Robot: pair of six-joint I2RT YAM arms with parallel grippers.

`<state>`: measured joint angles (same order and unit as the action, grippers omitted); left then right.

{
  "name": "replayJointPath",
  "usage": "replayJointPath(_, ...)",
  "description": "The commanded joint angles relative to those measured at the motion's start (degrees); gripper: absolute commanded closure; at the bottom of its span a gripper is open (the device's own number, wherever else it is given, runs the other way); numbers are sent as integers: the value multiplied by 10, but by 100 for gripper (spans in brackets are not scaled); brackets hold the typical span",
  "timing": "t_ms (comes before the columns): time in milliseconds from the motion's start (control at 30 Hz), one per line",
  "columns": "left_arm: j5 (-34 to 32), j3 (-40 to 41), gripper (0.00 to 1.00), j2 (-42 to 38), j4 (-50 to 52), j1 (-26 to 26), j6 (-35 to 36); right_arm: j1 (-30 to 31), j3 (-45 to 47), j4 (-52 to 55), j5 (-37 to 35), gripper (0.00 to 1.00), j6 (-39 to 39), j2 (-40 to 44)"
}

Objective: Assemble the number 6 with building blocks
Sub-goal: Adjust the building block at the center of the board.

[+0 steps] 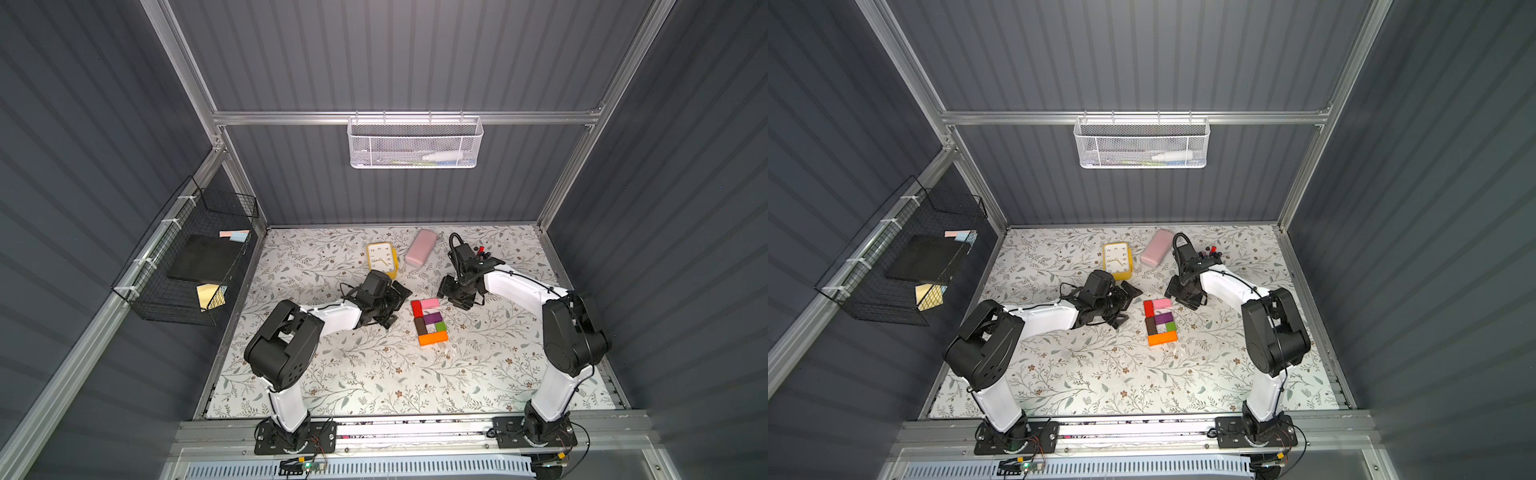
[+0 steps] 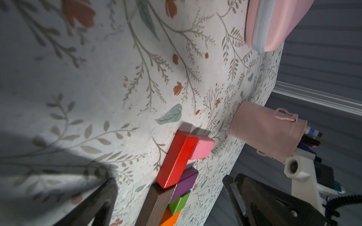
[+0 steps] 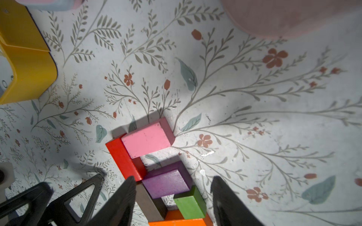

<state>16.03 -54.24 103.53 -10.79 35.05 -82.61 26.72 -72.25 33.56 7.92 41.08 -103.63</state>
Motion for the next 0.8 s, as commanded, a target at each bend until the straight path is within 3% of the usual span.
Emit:
replayJointPath(0, -20, -3, 1, 19, -24, 12, -22, -4, 21, -8, 20, 36, -7, 13)
replayJointPath(367, -21, -31, 0, 55, -36, 32, -33, -5, 55, -41, 57, 36, -7, 20)
replayJointPath(767, -32, -16, 1, 32, -20, 33, -34, -8, 60, -52, 83, 36, -6, 9)
